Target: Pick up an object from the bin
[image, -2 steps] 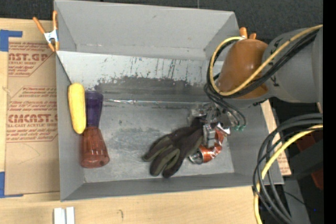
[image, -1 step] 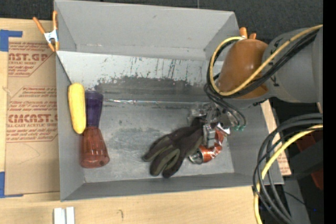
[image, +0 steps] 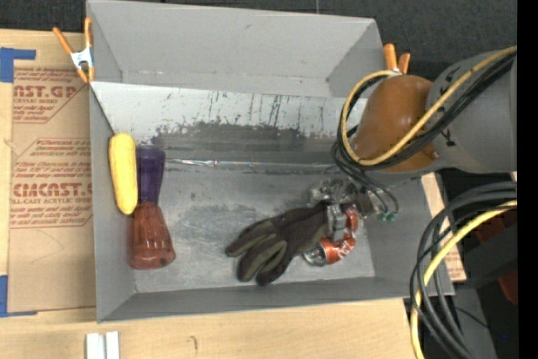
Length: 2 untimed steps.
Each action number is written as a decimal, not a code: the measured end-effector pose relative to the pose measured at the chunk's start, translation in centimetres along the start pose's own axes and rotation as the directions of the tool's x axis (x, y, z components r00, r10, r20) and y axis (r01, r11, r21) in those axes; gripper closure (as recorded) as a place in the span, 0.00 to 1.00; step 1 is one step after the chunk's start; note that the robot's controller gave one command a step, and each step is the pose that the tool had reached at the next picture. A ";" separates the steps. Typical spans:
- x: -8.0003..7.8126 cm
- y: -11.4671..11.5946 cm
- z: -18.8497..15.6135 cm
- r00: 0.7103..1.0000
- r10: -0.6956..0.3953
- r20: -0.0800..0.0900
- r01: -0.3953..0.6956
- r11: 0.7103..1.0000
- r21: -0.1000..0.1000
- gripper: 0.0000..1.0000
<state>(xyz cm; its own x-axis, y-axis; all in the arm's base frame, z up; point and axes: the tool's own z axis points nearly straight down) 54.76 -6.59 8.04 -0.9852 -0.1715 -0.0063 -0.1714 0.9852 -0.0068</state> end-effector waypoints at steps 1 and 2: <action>1.8 0.1 0.0 1.000 0.002 0.009 -0.002 1.000 0.007 1.00; -2.2 0.5 -20.6 0.996 0.091 -0.006 -0.091 0.996 -0.007 1.00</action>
Offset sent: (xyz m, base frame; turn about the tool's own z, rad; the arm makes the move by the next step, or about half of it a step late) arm 0.0272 0.0099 0.2379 0.1063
